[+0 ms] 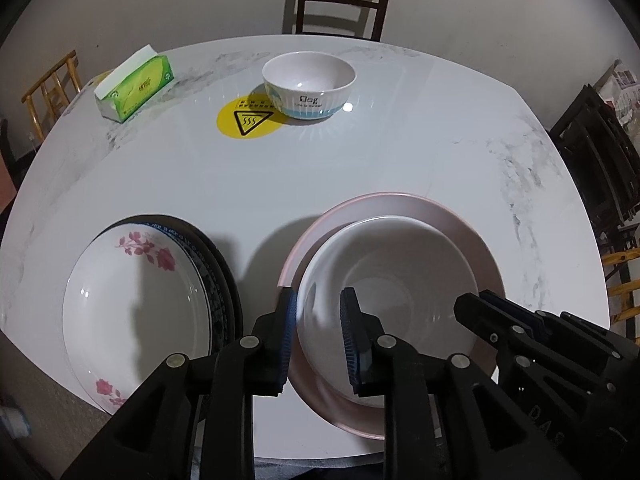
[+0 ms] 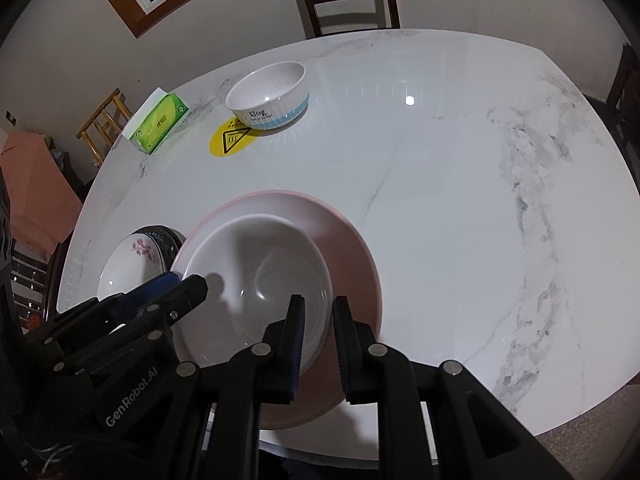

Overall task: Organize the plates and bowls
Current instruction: 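Lower the rabbit-print bowl into the pink bowl and open the left tool, then move the left tool to the Dog-print white bowl and close on its rim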

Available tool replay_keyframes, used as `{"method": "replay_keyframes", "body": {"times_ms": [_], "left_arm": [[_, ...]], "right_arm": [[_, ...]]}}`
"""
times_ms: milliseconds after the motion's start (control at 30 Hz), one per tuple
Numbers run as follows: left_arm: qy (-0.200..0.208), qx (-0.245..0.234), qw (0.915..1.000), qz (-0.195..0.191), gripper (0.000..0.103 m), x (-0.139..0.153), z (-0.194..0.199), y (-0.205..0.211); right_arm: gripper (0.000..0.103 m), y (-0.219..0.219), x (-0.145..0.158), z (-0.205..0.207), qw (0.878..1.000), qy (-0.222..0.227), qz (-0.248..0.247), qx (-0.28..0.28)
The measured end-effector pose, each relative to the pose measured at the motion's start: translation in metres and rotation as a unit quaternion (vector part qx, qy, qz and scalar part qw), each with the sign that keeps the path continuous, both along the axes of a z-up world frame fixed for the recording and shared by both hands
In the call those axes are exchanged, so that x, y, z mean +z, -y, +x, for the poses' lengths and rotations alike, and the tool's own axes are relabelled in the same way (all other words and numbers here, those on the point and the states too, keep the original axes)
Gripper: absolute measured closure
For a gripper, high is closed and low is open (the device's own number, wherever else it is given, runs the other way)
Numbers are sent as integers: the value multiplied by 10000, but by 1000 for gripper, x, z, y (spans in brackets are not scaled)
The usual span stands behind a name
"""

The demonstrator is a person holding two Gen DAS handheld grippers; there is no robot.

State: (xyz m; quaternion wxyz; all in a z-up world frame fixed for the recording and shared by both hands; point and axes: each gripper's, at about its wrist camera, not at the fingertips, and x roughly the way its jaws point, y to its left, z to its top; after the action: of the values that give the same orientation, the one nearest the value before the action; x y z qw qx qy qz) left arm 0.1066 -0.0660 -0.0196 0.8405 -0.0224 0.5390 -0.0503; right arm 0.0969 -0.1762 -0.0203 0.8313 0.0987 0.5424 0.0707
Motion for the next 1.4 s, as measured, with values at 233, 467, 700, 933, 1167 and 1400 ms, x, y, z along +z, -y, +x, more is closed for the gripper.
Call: {"method": "replay_keyframes", "body": {"times_ms": [233, 467, 700, 933, 1167, 1400], "left_arm": [[165, -79, 9998, 71, 75, 8, -2, 2], [323, -85, 9993, 137, 74, 15, -5, 0], [497, 21, 9985, 223, 70, 22, -3, -7], [501, 158, 9983, 244, 69, 23, 7, -21], [384, 458, 9982, 43, 69, 22, 28, -46], [215, 738, 9970, -116, 69, 17, 56, -67]], "right_arm": [[85, 2, 15, -2, 9997, 216, 89, 61], [85, 5, 26, -1, 9992, 361, 162, 92], [85, 8, 35, 7, 9984, 472, 253, 167], [85, 10, 39, 24, 9976, 485, 372, 327], [85, 17, 39, 53, 9967, 441, 439, 516], [85, 25, 32, 89, 9965, 398, 433, 587]]}}
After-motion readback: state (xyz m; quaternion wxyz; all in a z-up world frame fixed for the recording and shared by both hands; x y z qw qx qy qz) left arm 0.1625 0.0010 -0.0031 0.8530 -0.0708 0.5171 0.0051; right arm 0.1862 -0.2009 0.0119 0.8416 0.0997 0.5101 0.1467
